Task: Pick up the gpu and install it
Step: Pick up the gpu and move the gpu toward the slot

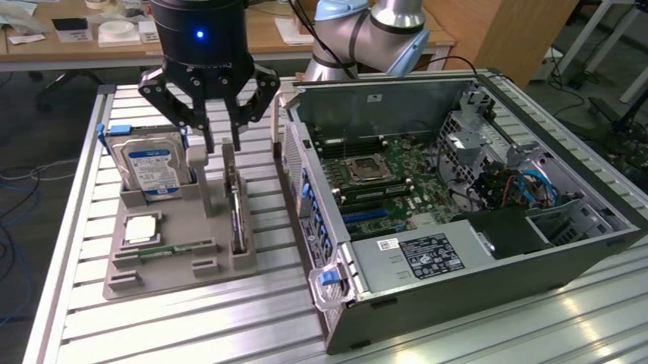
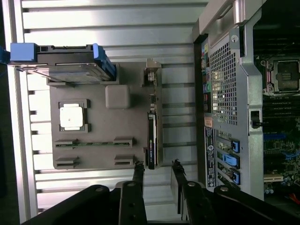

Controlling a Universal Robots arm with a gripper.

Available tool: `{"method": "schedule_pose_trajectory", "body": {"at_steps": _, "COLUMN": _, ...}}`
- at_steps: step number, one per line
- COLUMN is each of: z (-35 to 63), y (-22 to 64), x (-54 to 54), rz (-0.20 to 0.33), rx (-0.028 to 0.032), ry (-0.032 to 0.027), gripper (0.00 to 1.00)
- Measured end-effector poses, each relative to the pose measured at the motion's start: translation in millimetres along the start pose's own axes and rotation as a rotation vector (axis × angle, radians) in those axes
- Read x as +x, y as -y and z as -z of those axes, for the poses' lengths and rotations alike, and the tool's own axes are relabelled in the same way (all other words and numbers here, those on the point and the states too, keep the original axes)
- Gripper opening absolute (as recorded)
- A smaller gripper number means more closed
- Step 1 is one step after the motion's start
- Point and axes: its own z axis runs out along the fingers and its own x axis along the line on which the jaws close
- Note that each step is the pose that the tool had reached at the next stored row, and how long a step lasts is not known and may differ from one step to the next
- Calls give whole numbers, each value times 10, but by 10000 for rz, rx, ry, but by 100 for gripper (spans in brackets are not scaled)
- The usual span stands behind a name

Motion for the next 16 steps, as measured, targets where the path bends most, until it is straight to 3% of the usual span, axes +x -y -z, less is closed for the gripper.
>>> {"method": "schedule_pose_trajectory", "body": {"at_steps": 1, "z": 0, "y": 0, "x": 0, "rz": 0, "rx": 0, "ry": 0, "gripper": 35}}
{"method": "schedule_pose_trajectory", "body": {"at_steps": 2, "z": 0, "y": 0, "x": 0, "rz": 0, "rx": 0, "ry": 0, "gripper": 42}}
{"method": "schedule_pose_trajectory", "body": {"at_steps": 9, "z": -7, "y": 0, "x": 0, "rz": 0, "rx": -1, "ry": 1, "gripper": 42}}
{"method": "schedule_pose_trajectory", "body": {"at_steps": 16, "z": -75, "y": 3, "x": 2, "rz": 0, "rx": 0, "ry": 0, "gripper": 42}}
